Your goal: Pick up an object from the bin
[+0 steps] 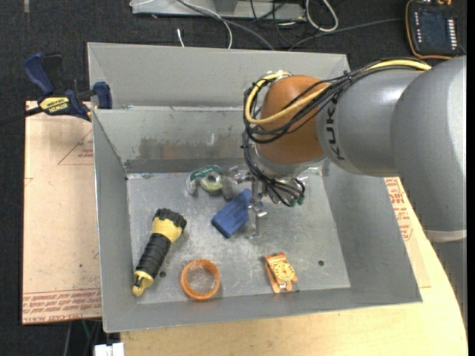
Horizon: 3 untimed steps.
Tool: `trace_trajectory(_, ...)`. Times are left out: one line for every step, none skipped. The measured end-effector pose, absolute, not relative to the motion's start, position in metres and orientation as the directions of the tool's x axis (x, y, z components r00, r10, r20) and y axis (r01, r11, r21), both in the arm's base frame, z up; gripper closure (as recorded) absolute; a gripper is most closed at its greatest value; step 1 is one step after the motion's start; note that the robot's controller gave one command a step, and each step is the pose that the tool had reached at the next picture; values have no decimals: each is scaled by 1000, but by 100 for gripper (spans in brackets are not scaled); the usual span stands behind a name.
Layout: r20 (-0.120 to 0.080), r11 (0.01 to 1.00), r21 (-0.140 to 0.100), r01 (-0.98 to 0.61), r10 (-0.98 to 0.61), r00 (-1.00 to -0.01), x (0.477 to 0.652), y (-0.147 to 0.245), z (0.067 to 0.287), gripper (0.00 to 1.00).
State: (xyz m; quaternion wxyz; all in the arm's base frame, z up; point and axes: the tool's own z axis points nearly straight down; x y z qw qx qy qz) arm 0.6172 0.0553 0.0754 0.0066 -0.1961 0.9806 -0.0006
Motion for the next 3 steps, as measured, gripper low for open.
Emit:
trace_trajectory(-12, 974, 1, 225, 225, -974, 651, -41, 72, 100)
trace_trajectory(-12, 975, 1, 224, 224, -975, 651, -40, 72, 100)
trace_trajectory(-8, 975, 2, 223, 223, -975, 650, -40, 114, 100)
